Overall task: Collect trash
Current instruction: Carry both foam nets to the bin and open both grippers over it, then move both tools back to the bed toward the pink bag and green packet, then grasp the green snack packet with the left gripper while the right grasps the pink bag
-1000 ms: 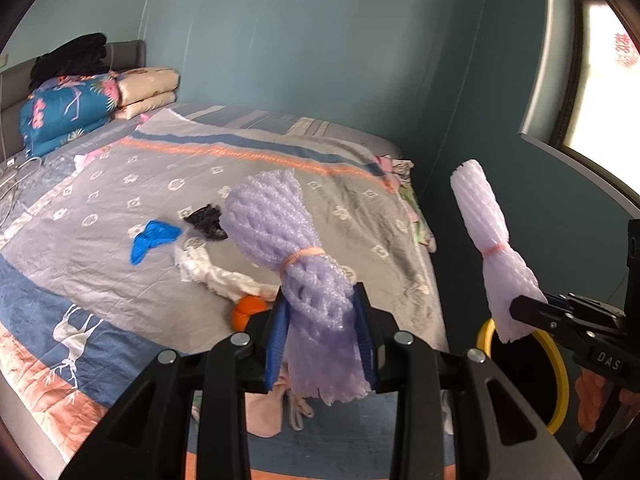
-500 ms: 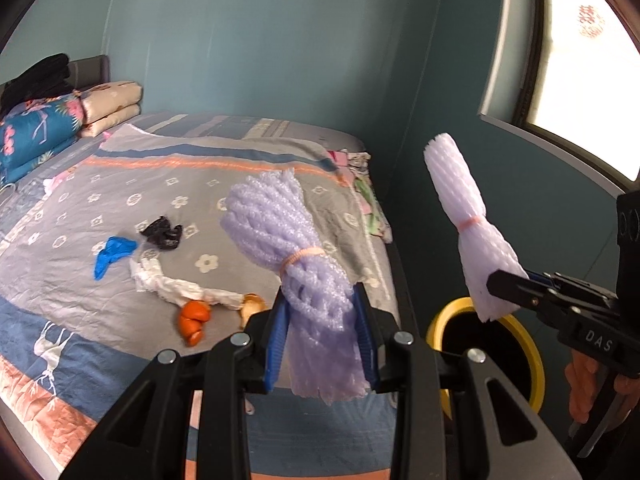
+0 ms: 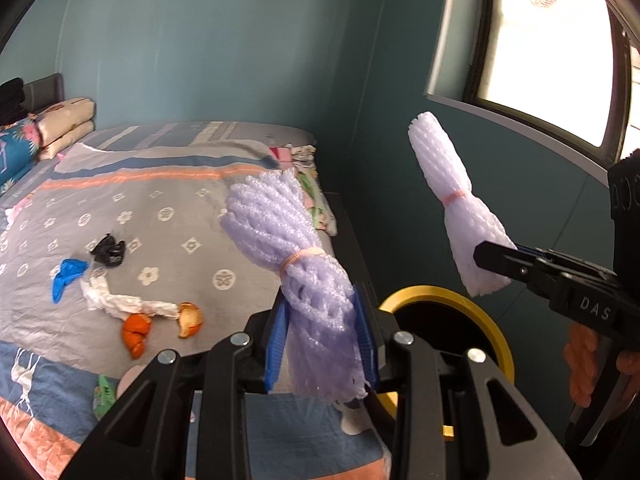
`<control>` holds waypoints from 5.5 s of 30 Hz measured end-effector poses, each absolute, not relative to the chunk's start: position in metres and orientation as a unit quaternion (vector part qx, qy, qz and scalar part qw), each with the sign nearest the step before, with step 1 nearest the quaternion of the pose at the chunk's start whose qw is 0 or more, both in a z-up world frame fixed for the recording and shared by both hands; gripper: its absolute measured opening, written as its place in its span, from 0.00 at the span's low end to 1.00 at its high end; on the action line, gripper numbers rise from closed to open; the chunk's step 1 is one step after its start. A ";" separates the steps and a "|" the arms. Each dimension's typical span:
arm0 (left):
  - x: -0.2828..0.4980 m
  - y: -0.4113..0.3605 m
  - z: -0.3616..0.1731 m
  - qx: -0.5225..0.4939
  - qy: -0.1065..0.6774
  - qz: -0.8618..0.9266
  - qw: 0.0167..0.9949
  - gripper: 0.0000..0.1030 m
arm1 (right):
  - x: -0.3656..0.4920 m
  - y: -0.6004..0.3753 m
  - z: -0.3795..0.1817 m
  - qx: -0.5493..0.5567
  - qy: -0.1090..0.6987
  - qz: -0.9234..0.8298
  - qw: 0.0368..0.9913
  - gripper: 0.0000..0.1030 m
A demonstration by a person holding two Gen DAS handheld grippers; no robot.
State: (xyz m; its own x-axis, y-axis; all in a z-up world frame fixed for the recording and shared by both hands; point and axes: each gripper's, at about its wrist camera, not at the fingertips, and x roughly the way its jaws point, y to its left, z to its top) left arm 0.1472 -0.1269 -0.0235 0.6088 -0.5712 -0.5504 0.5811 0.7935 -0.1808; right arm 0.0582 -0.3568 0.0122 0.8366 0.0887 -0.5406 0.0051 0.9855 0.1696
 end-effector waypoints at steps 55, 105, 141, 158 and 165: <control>0.130 -0.240 -0.080 0.031 0.384 -0.384 0.839 0.74 | 0.015 -0.480 -0.043 0.242 0.306 -0.068 0.918 0.48; 0.222 0.074 -0.093 -0.041 0.377 -0.100 0.920 0.89 | 0.167 -0.233 -0.055 0.113 0.365 0.176 0.907 0.64; 0.243 0.101 -0.218 -0.104 0.464 -0.110 0.873 0.52 | 0.278 -0.120 -0.232 0.078 0.532 0.187 0.822 0.47; 0.239 0.104 -0.213 -0.117 0.459 -0.130 0.871 0.31 | 0.278 -0.109 -0.229 0.081 0.526 0.203 0.822 0.20; 0.237 0.112 -0.204 -0.144 0.454 -0.121 0.871 0.31 | 0.271 -0.115 -0.217 0.087 0.513 0.206 0.829 0.20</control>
State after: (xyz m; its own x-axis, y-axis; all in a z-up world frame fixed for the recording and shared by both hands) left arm 0.2367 0.1119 -0.2039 0.5585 -0.3419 -0.7557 0.0814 0.9293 -0.3603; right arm 0.2708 -0.1154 -0.2167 0.3888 0.4296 -0.8150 -0.2516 0.9005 0.3546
